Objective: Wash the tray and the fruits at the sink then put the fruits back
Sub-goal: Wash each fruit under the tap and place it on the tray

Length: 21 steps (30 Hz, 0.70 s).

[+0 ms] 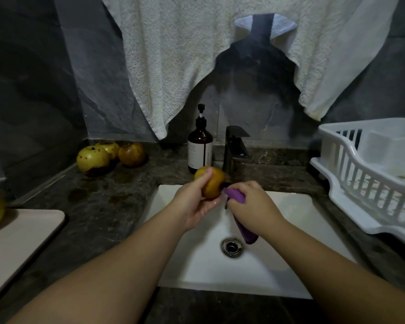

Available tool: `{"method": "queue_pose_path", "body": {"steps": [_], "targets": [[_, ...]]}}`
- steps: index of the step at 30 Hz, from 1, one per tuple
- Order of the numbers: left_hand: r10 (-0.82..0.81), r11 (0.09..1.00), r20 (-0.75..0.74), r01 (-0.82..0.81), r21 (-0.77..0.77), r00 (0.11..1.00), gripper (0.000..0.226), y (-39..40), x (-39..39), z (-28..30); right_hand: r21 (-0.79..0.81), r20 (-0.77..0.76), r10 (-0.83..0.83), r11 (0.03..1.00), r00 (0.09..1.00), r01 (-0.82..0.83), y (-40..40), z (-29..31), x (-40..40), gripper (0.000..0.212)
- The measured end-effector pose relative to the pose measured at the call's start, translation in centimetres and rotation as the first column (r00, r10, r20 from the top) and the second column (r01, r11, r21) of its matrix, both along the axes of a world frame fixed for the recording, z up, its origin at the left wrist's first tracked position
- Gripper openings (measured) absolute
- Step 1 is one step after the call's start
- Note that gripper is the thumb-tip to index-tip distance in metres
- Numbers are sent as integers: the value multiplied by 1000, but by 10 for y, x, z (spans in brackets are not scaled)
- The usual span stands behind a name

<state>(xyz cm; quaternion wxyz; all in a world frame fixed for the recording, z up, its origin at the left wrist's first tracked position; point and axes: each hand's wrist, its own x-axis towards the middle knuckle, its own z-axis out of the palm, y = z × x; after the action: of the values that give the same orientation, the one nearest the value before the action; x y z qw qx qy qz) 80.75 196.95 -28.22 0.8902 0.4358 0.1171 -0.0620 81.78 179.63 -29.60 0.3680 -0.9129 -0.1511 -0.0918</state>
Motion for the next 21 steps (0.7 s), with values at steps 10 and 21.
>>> {"method": "queue_pose_path", "body": {"steps": [10, 21], "targets": [[-265, 477, 255, -104, 873, 930, 97, 3, 3, -18, 140, 27, 53, 989, 998, -56, 1, 15, 1, 44], [-274, 464, 245, -95, 881, 930, 88, 2, 4, -21, 7, 24, 108, 994, 994, -108, 3, 18, -7, 53]]}}
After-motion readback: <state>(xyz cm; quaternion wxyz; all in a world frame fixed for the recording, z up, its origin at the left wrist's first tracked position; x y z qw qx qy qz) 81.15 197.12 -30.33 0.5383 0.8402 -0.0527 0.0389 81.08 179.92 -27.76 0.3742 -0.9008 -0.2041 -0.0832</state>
